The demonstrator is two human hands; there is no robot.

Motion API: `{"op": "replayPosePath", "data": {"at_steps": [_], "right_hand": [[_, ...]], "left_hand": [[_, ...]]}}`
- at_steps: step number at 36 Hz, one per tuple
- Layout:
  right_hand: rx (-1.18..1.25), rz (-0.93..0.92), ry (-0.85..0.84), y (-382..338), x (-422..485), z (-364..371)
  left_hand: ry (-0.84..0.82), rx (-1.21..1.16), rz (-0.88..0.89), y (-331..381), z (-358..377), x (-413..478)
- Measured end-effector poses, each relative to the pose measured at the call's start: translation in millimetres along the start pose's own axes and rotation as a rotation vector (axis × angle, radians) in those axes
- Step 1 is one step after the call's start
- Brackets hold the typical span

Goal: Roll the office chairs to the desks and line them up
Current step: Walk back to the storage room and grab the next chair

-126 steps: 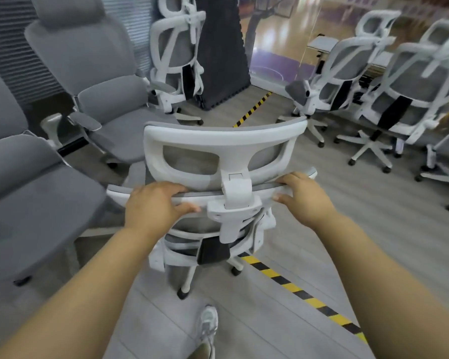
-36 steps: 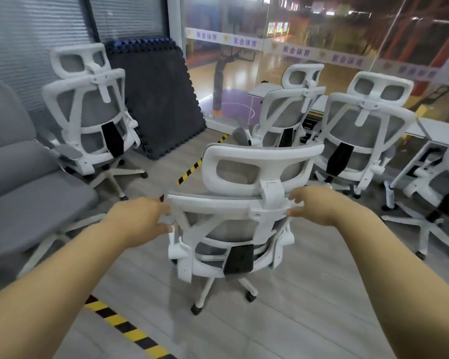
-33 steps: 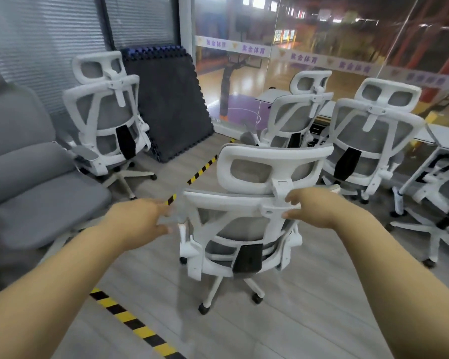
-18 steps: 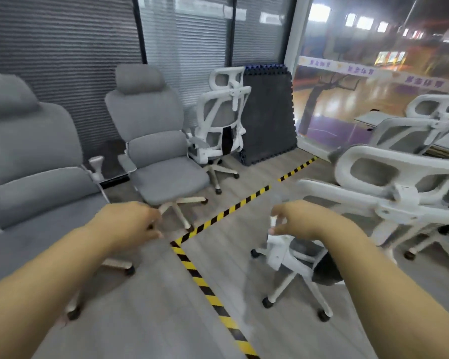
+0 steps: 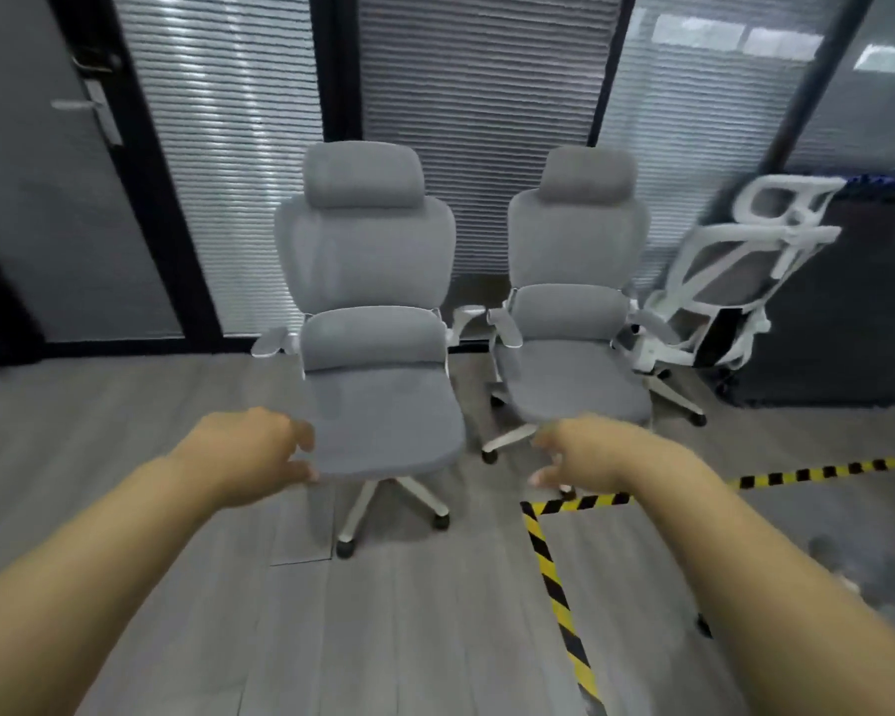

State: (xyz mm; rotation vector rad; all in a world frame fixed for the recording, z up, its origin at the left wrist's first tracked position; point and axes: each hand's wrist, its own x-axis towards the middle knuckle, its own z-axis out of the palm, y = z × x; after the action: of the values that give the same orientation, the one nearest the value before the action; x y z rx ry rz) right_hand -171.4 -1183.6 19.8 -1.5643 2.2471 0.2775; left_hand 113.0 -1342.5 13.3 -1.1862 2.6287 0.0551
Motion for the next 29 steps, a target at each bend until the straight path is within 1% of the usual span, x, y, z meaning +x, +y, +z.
{"op": "replayPosePath", "data": {"at_steps": [10, 18, 24, 29], "right_hand": [[-0.083, -0.175, 0.009, -88.2, 171.3, -64.6], [-0.178, -0.298, -0.009, -167.4, 274.2, -103.0], [-0.175, -0.319, -0.033, -230.4, 341.5, -114.2], [-0.157, -0.298, -0.041, -285.3, 388.8, -125.9]], "left_hand": [[-0.003, -0.058, -0.173, -122.7, -7.2, 76.9], [-0.001, -0.148, -0.268, -210.3, -6.2, 120.6], [-0.008, -0.155, -0.276, -283.7, 3.6, 154.3], [-0.014, -0.144, -0.267, -354.2, 3.3, 187.8]]}}
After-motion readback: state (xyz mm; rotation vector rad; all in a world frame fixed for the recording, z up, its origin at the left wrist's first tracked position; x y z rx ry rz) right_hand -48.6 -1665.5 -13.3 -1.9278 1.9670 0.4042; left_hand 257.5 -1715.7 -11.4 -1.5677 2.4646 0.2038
